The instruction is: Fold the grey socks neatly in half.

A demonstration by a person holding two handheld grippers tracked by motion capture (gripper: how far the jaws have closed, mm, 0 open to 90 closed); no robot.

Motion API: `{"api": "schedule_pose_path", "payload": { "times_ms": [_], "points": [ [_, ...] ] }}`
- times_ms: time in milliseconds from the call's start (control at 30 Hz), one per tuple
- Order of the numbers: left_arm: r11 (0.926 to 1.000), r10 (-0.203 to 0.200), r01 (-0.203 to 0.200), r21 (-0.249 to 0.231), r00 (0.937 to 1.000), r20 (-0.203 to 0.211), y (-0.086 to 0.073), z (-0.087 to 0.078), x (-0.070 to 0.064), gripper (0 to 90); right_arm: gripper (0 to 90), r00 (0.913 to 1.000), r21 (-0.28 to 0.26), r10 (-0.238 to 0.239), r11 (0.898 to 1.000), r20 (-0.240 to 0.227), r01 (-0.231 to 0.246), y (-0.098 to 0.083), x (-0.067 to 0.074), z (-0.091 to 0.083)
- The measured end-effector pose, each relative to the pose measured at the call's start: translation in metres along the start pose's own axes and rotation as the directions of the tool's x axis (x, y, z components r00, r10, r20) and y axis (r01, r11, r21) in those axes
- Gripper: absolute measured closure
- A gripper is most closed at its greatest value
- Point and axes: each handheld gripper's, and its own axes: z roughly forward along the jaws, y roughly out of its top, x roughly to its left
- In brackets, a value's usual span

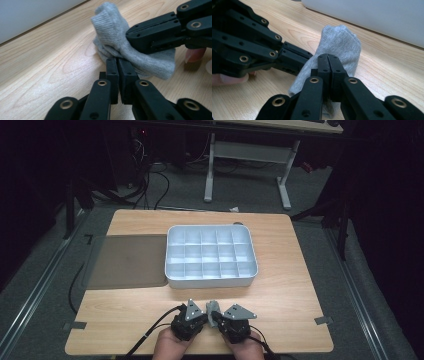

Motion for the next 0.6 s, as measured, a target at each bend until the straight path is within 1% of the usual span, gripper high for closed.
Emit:
{"api": "schedule_pose_path", "payload": {
  "times_ms": [133,300,333,400,467,500,567,600],
  "points": [
    [0.9998,-0.010,0.009,-0.019,0.9999,-0.006,0.000,-0.004,0.003,83.0,90.0,0.9999,-0.004,-0.010,1.000,-0.002,0.010,-0.001,0.001,0.001],
    [0.9963,-0.035,0.033,-0.080,0.9991,-0.023,0.001,-0.012,0.009,82.4,90.0,0.9999,-0.002,-0.014,1.000,-0.008,0.014,-0.001,0.000,0.002],
    [0.9951,-0.037,0.035,-0.093,0.9991,-0.021,0.001,-0.014,0.011,83.5,90.0,0.9998,-0.002,-0.015,1.000,-0.009,0.015,0.000,0.000,0.002],
    [0.9917,-0.039,0.037,-0.123,0.9991,-0.015,0.004,-0.018,0.012,90.0,90.0,0.9998,-0.003,-0.019,1.000,-0.010,0.019,-0.001,0.001,0.002],
    [0.9852,-0.050,0.050,-0.164,0.9987,-0.001,0.008,-0.022,0.011,90.0,90.0,0.9997,-0.007,-0.022,1.000,-0.012,0.022,-0.001,0.001,0.003],
    [0.9831,-0.050,0.051,-0.176,0.9987,0.008,0.011,-0.023,0.011,90.0,90.0,0.9996,-0.009,-0.022,1.000,-0.014,0.022,-0.001,0.001,0.003],
    [0.9820,-0.040,0.044,-0.184,0.9989,0.022,0.018,-0.022,0.007,90.0,90.0,0.9996,-0.011,-0.023,1.000,-0.019,0.023,-0.001,0.001,0.003],
    [0.9802,-0.040,0.045,-0.193,0.9988,0.029,0.020,-0.021,0.006,90.0,90.0,0.9994,-0.012,-0.026,1.000,-0.021,0.025,-0.001,0.000,0.003]
  ]
}}
